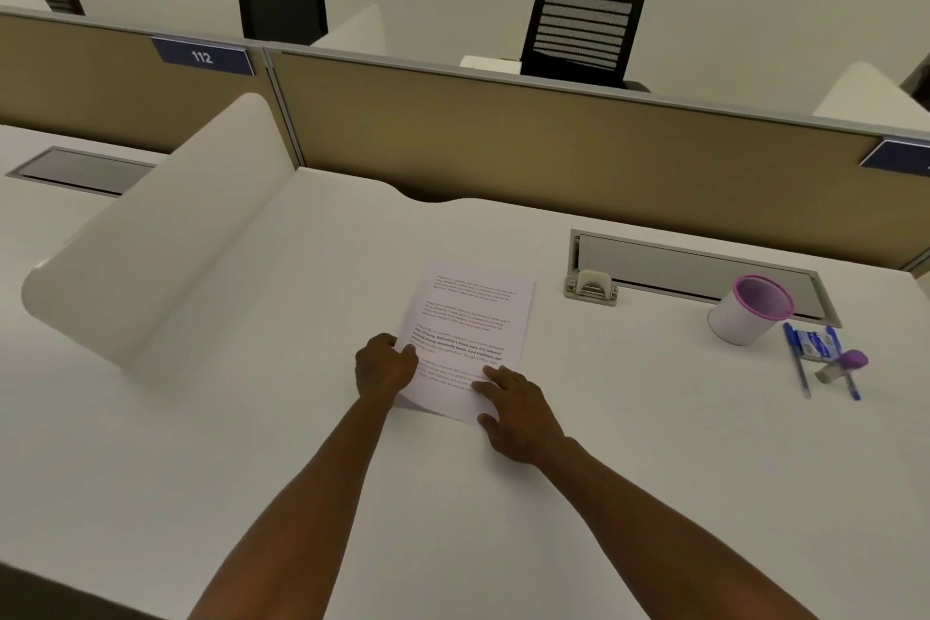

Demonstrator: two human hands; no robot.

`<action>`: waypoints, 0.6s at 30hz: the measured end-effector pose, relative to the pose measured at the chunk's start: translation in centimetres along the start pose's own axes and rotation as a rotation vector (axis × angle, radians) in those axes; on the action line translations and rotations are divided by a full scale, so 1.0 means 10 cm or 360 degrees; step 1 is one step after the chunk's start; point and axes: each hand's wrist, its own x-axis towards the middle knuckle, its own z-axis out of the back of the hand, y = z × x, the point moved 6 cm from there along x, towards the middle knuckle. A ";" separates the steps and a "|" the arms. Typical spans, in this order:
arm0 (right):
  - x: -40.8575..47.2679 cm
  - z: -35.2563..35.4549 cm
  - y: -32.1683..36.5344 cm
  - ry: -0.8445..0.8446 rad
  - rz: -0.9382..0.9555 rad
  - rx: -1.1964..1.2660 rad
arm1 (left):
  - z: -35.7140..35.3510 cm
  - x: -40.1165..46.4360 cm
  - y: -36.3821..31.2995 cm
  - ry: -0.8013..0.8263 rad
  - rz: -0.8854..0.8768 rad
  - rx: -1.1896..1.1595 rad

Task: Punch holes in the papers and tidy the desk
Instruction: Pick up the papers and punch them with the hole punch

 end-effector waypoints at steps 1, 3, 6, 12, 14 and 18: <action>0.00 0.00 0.00 -0.0004 -0.0001 0.0010 | -0.02 -0.03 -0.02 0.0014 -0.0039 0.0001; 0.00 0.01 0.01 0.0002 -0.0002 0.0003 | -0.06 -0.11 -0.05 0.0042 -0.0113 0.0002; 0.00 0.01 0.00 0.0001 -0.0004 -0.0005 | -0.07 -0.20 -0.04 0.0008 -0.0183 -0.0044; 0.11 0.25 0.05 -0.0177 0.0032 0.0255 | 0.02 -0.27 0.04 -0.0084 -0.0153 -0.0372; 0.20 0.48 0.04 -0.0386 -0.0014 0.0396 | 0.06 -0.31 0.08 -0.0102 -0.0138 -0.0472; 0.47 0.97 -0.08 -0.0592 -0.0201 0.0527 | 0.11 -0.36 0.22 -0.0023 -0.0004 -0.0709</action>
